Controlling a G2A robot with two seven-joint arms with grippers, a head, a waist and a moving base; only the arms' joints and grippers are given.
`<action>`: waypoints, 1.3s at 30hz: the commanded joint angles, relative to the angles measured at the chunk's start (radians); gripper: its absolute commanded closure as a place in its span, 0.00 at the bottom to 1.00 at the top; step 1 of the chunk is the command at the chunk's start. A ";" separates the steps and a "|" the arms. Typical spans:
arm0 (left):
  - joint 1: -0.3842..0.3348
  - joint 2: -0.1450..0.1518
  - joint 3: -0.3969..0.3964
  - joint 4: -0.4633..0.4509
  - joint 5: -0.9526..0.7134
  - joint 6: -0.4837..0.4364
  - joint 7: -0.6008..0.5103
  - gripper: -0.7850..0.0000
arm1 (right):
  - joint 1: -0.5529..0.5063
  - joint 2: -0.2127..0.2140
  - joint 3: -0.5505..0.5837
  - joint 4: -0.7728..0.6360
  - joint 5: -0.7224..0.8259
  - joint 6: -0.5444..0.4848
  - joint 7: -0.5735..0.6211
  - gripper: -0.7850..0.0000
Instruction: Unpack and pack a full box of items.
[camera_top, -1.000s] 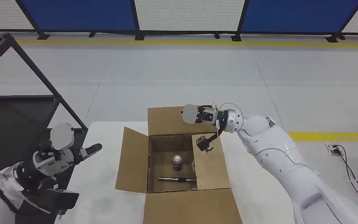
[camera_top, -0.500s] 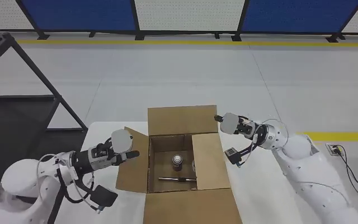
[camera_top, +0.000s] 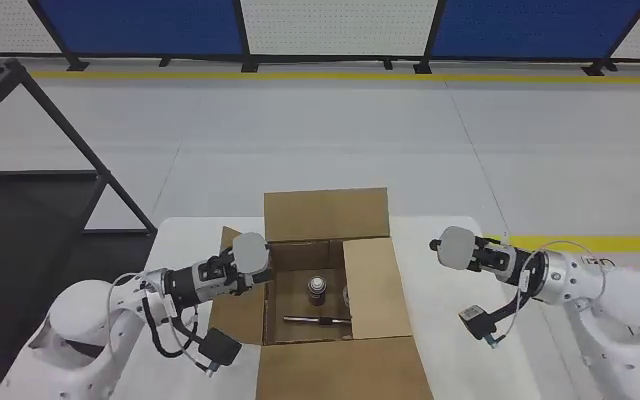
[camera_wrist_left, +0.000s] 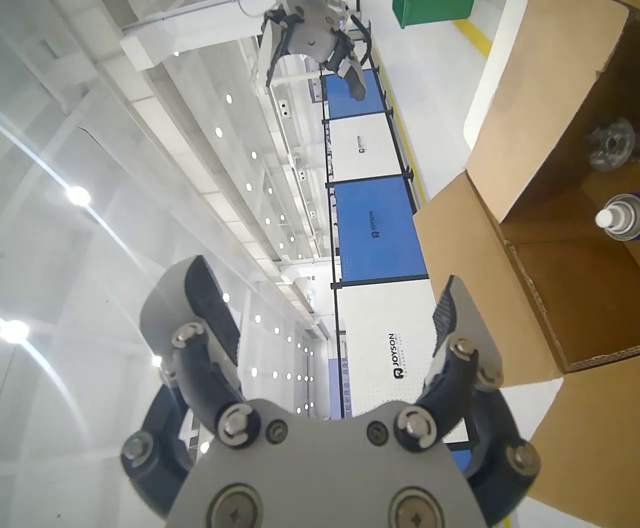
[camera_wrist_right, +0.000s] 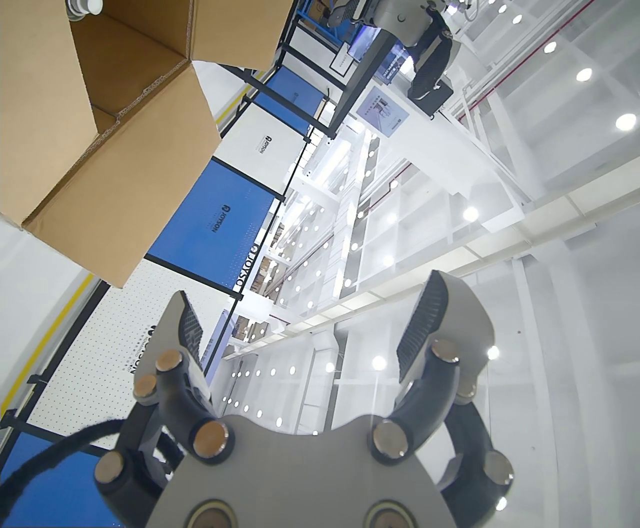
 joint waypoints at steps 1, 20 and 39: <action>0.000 0.000 0.000 0.000 0.000 0.000 0.000 0.00 | 0.000 0.000 0.000 0.000 0.000 0.000 0.000 0.00; -0.221 -0.050 0.298 0.159 0.100 -0.086 -0.009 0.00 | -0.097 0.017 0.051 0.001 0.052 0.000 0.015 0.00; -0.355 -0.141 0.561 0.387 0.130 -0.030 -0.076 0.00 | -0.089 0.032 0.033 0.000 0.054 -0.025 0.008 0.00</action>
